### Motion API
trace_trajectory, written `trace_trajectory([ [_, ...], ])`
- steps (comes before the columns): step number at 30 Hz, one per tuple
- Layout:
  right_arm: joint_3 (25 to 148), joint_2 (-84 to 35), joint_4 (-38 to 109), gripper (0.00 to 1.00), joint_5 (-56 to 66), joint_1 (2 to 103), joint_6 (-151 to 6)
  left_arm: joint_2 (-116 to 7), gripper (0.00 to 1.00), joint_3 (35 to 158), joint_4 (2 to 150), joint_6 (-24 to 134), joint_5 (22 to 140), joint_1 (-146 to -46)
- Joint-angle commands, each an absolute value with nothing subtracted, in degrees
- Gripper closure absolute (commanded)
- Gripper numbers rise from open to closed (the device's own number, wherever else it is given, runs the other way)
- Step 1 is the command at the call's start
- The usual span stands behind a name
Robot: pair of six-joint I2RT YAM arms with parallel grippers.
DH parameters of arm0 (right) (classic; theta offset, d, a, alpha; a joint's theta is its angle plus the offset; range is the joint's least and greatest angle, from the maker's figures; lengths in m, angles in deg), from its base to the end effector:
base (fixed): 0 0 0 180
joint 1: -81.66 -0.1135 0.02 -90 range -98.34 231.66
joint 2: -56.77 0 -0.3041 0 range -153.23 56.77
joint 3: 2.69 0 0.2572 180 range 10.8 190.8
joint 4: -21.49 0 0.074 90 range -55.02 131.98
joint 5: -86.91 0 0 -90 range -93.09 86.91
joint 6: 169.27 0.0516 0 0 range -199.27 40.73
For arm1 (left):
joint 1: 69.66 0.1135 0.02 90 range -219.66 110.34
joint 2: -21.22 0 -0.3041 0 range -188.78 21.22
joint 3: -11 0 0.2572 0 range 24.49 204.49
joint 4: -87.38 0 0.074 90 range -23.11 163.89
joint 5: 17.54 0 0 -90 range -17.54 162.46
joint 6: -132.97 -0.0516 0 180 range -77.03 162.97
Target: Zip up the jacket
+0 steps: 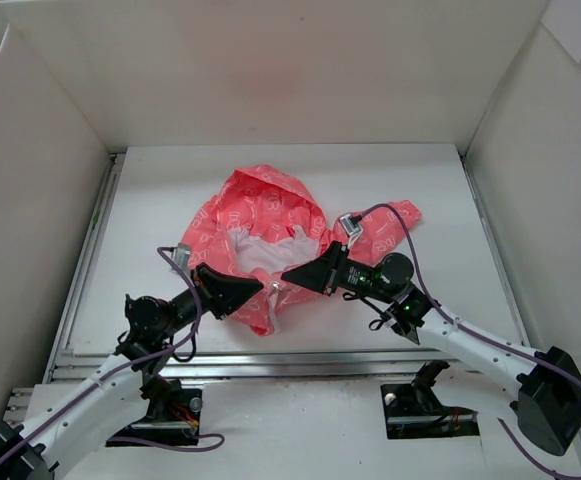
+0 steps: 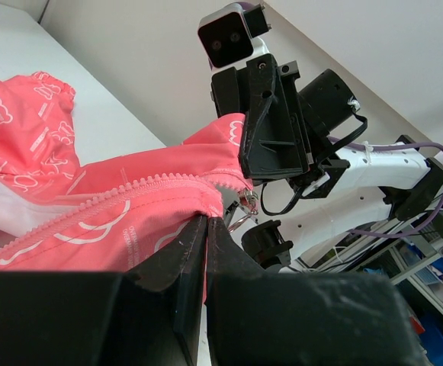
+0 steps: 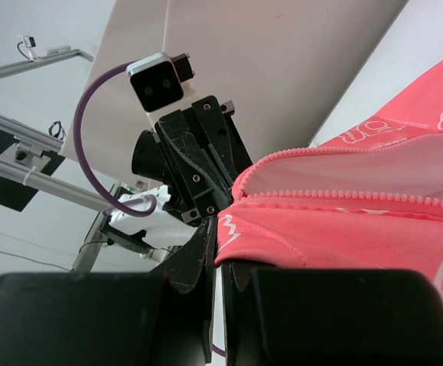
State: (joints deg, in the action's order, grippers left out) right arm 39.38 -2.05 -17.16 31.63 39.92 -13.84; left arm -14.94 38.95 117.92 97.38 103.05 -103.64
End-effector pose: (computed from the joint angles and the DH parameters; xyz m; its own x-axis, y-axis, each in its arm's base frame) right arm 0.1422 0.1663 0.3430 -0.7406 0.3411 -0.5790 -0.6446 -0.1171 0.7555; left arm 0.1002 -0.0992 0.3012 -0.5253 -0.4901 -0.6956 0.7634 0.0896 -0.6397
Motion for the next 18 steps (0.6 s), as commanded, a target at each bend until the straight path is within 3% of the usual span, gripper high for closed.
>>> trace_trajectory([
  [1,40.2,0.1,-21.3,1.0,30.8,39.4,-15.2,-14.8,1.0,41.2,123.7,97.1,103.6,-103.9],
  [18,41.2,-0.9,-21.3,1.0,30.5,39.4,-15.6,-16.7,1.0,40.6,127.2,98.7,105.4,-103.9],
])
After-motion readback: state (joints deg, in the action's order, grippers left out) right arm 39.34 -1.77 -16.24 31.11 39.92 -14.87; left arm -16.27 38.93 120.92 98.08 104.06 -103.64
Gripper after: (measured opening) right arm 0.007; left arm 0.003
